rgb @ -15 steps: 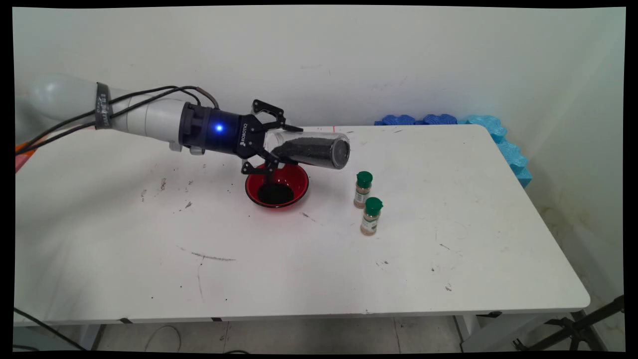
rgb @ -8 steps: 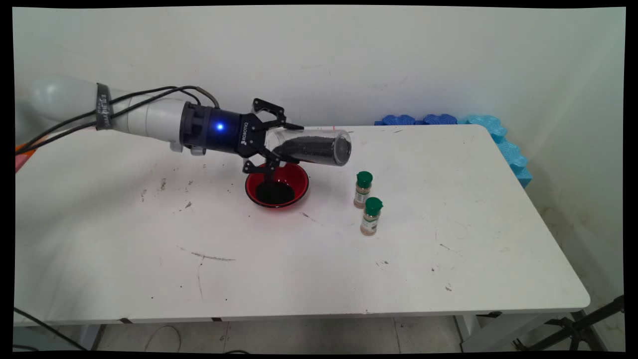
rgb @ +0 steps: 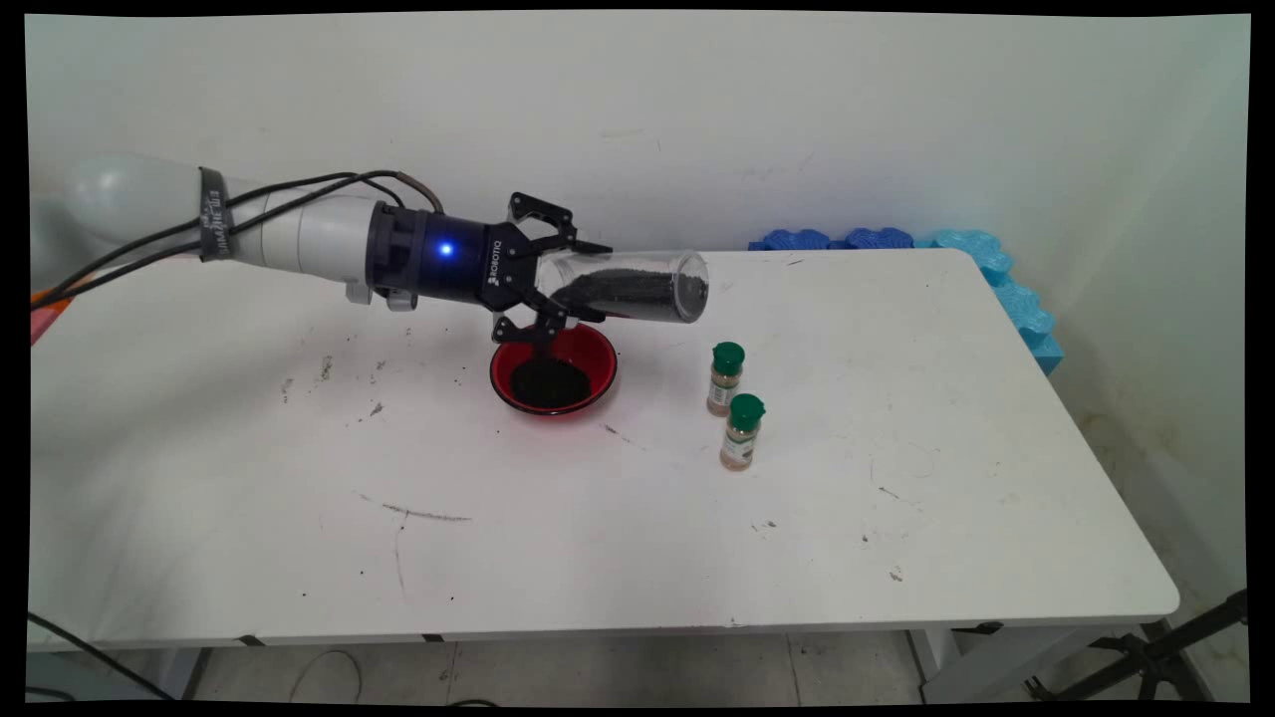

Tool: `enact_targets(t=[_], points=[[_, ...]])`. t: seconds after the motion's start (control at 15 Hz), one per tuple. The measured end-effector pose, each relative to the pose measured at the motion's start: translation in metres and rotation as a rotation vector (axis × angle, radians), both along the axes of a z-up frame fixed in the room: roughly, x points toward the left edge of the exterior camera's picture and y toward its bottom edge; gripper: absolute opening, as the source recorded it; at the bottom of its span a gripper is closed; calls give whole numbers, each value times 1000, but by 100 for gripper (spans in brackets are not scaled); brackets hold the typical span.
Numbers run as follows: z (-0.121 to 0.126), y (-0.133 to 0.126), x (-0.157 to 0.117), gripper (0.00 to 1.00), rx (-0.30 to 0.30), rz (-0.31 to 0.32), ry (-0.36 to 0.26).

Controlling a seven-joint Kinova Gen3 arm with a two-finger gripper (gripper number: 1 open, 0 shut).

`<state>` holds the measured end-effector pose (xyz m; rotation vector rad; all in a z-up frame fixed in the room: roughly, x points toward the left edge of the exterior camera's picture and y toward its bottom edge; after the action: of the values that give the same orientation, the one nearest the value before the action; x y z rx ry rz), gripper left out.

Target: Pour the black seasoning powder in the red bowl

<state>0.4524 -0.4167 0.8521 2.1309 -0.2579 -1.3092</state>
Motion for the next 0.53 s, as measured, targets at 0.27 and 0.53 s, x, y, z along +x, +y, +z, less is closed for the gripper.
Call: enact_targets(t=[0.27, 0.53], points=[[-1, -1, -2, 0, 0, 5, 4], [-2, -2, -2, 0, -10, 1, -5]])
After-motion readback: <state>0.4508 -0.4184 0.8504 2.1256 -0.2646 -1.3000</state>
